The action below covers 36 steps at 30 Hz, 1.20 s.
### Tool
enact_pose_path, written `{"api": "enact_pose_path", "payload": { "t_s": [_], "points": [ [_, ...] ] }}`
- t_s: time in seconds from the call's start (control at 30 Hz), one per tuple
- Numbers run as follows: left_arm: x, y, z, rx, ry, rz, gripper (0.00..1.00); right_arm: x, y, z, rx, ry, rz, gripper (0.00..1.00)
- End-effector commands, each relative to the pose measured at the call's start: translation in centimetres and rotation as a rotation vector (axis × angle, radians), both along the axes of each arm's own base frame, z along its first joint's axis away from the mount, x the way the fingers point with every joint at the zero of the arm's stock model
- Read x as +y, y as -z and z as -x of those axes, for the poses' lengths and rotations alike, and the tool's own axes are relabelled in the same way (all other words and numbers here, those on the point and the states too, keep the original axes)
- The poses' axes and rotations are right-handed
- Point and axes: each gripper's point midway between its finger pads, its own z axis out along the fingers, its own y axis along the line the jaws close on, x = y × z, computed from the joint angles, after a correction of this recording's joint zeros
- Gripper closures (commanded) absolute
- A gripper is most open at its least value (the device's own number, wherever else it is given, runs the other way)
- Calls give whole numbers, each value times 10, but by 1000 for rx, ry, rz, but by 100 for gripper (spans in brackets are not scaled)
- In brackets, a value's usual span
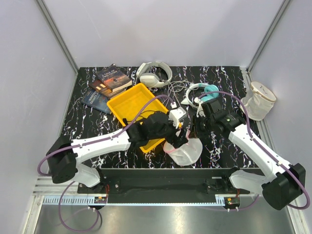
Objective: Unzip the laundry bag and remove the bra
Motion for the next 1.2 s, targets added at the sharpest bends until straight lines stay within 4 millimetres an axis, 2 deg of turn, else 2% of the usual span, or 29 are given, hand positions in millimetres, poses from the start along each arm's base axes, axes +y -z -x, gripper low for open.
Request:
{"api": "enact_pose_path", "payload": {
  "t_s": [0.0, 0.27, 0.3, 0.37, 0.47, 0.5, 0.57, 0.6, 0.63, 0.97, 1.17],
  "points": [
    [-23, -14, -6, -3, 11, 68, 22, 9, -18, 14, -3, -44, -67, 100],
    [-27, 5, -4, 33, 25, 36, 40, 8, -26, 13, -20, -34, -75, 100],
    [-27, 7, -3, 36, 26, 31, 45, 8, -26, 13, -20, -33, -76, 100],
    [-28, 7, -3, 34, 27, 46, 49, 9, -26, 12, -21, -33, -75, 100],
    [-29, 11, -1, 44, 35, 49, 62, 9, -26, 12, -18, -31, -74, 100],
    [-30, 11, 0, 45, 40, 52, 74, 8, -26, 13, -17, -32, -73, 100],
    [-30, 13, 0, 49, 42, 51, 86, 8, -26, 12, -18, -26, -72, 100],
    [-30, 15, 0, 51, 43, 48, 95, 8, -26, 12, -18, -22, -70, 100],
    [-30, 16, 0, 53, 44, 46, 98, 7, -25, 12, -16, -17, -67, 100],
    [-25, 24, 10, 50, 92, 35, 100, -11, -11, -3, -16, 101, 44, 100],
    [-17, 31, 23, 37, 142, 20, 100, -22, -3, -13, -16, 150, 106, 100]
  ]
}}
